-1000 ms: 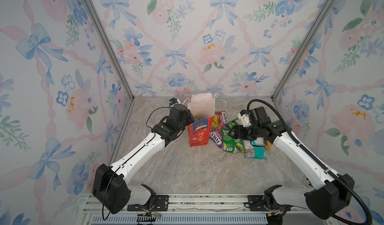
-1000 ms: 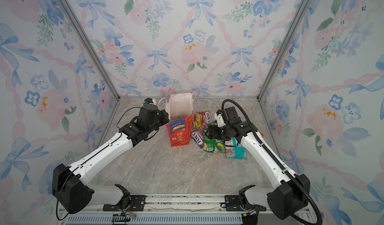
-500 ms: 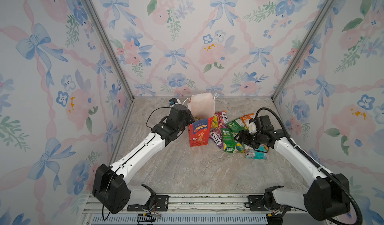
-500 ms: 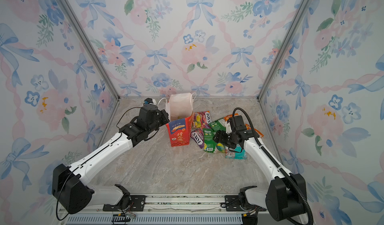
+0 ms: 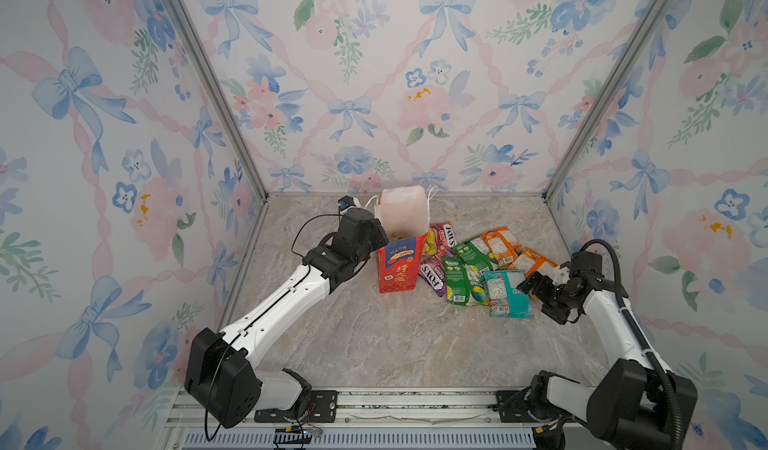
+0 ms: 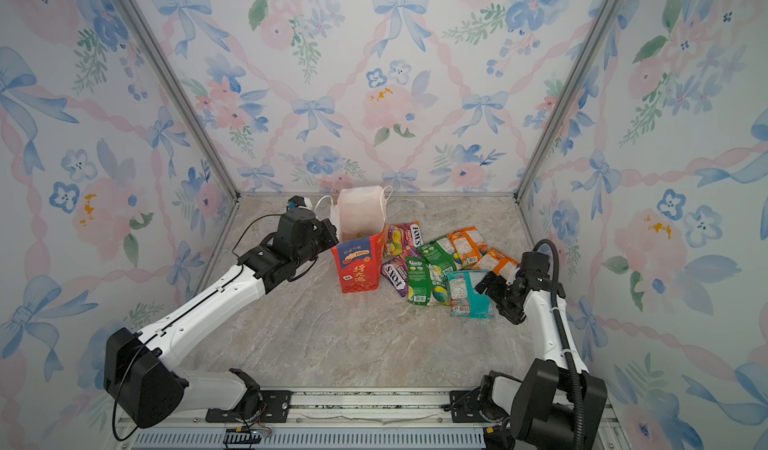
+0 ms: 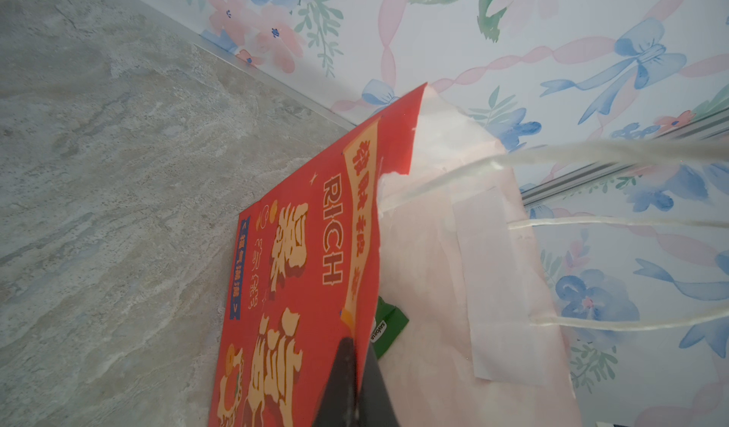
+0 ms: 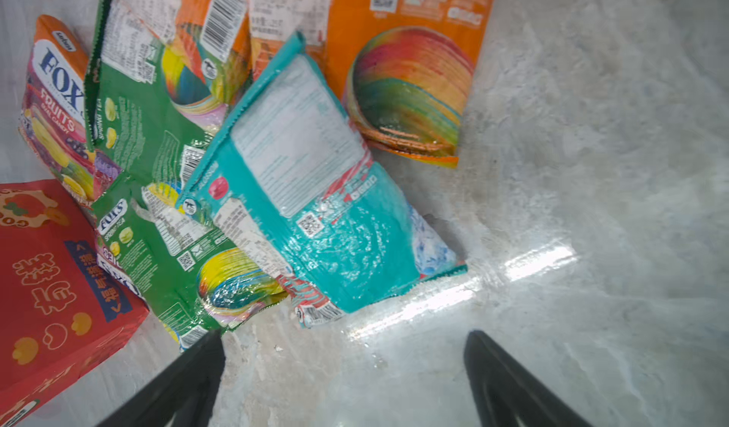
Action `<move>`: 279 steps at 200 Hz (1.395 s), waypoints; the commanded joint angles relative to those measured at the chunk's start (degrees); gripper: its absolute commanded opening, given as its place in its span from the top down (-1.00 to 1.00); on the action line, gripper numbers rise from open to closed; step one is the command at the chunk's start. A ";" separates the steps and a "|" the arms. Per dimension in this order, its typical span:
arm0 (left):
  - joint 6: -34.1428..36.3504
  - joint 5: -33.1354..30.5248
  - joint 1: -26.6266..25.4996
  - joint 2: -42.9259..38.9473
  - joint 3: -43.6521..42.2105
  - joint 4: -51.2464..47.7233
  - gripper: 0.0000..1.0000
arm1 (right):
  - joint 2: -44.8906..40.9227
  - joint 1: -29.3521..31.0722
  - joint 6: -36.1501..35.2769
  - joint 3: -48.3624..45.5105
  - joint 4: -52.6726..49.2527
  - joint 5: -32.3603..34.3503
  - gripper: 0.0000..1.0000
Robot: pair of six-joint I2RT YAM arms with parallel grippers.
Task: Place the snacks into the paper bag
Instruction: 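Raise the right gripper out of the paper bag and move toward the snack pile, then lower the open right gripper onto the teal snack packet nearest the robot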
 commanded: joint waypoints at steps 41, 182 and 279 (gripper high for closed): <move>-0.43 -0.07 0.77 -1.09 -0.85 1.52 1.00 | 8.94 -3.54 1.74 -5.08 10.12 -6.00 -0.93; -0.52 0.68 1.15 -0.48 -0.78 1.74 1.00 | 17.06 -2.96 0.06 -6.65 18.97 -6.64 -0.97; -0.43 0.81 1.14 -0.37 -0.73 1.74 1.00 | 18.41 0.25 -0.17 -6.67 19.55 -6.97 -1.00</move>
